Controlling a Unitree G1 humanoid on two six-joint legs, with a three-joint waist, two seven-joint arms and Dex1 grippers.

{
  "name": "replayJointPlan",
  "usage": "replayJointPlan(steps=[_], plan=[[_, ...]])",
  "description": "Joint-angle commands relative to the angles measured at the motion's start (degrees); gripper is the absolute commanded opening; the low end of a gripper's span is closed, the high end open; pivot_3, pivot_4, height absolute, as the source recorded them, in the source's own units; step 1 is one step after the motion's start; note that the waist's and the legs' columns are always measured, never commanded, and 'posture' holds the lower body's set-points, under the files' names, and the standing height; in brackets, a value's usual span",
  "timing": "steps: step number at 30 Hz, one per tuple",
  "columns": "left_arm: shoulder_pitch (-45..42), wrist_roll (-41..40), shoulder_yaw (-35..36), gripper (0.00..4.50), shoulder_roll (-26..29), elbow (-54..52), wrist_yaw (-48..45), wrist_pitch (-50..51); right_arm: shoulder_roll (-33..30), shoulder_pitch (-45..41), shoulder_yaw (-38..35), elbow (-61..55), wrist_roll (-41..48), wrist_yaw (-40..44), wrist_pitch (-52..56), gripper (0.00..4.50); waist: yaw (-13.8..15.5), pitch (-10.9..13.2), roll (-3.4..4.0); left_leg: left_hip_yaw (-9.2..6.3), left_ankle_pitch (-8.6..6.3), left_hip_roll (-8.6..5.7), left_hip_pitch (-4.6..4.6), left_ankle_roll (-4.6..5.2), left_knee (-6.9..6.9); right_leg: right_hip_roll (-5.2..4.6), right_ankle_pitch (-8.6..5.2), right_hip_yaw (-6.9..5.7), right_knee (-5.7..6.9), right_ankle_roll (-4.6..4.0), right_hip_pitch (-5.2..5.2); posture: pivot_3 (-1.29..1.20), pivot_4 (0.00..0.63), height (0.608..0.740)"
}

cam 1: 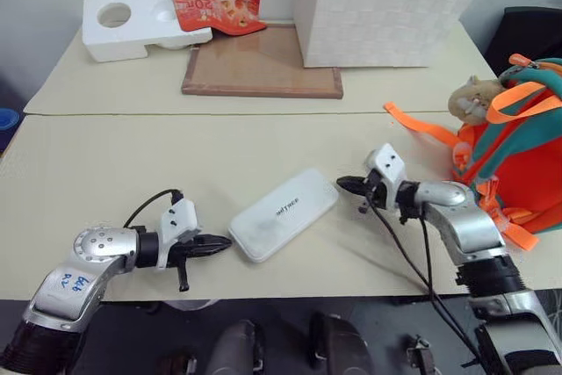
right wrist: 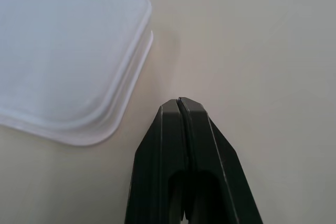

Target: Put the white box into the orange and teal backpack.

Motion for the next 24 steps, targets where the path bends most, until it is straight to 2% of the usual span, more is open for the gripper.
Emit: replayJointPlan(steps=[1,5,11,17,22,23,24], plan=[[-2.60,-0.07,-0.69,0.02,-1.60,1.11,-0.04,-0.19,1.01,-1.27,1.40,1.41,-1.54,1.52,-2.48,0.00,-0.11,-0.01,-0.01,0.00,0.00,-0.01,0.00,0.01,0.00,-0.01,0.00,0.00,0.02,0.00,0.01,0.00,0.150,0.740],[-6.73,0.82,-0.94,0.02,-5.28,6.13,1.63,-1.29,0.94,-0.66,2.04,0.12,-1.60,3.79,-1.90,0.00,-0.20,-0.02,-0.02,0.01,0.02,-0.01,0.03,0.01,0.01,0.01,0.01,-0.03,0.07,0.01,0.01,0.00,0.150,0.740],[-12.99,3.71,-1.39,0.02,-8.60,14.02,2.40,-3.61,-3.26,6.29,-0.19,-10.13,0.51,5.83,2.20,0.00,0.10,-0.06,-0.10,-0.02,0.08,-0.08,0.05,0.07,0.03,-0.04,0.01,-0.07,0.11,0.03,0.07,0.00,0.150,0.740],[-16.50,5.08,-0.90,0.02,-8.97,19.40,1.32,-4.44,-4.45,11.31,-2.15,-17.94,2.17,4.92,6.84,0.00,-0.13,-0.07,-0.12,-0.01,0.07,-0.07,0.06,0.05,0.03,-0.02,0.02,-0.16,0.11,0.05,0.06,0.00,0.150,0.740],[-17.52,1.55,1.89,0.02,-5.61,20.83,-2.29,2.39,-4.90,12.64,-3.16,-18.93,1.30,3.24,7.40,0.00,-0.12,-0.07,-0.12,0.01,0.07,-0.05,0.07,0.04,0.02,0.00,0.02,-0.20,0.11,0.05,0.03,0.00,0.150,0.740],[-17.70,0.95,2.46,0.40,-4.74,21.38,-2.80,4.29,-5.12,12.60,-3.33,-18.35,1.02,3.14,7.06,0.00,-0.14,-0.07,-0.12,0.01,0.07,-0.05,0.07,0.05,0.02,0.00,0.02,-0.20,0.11,0.05,0.04,0.00,0.150,0.740],[-18.03,0.22,3.00,0.57,-3.70,22.11,-3.34,6.70,-5.47,12.48,-3.41,-17.60,0.58,3.15,6.37,0.00,-0.14,-0.07,-0.12,0.01,0.07,-0.04,0.06,0.04,0.02,0.01,0.02,-0.19,0.11,0.05,0.03,0.00,0.150,0.740]])
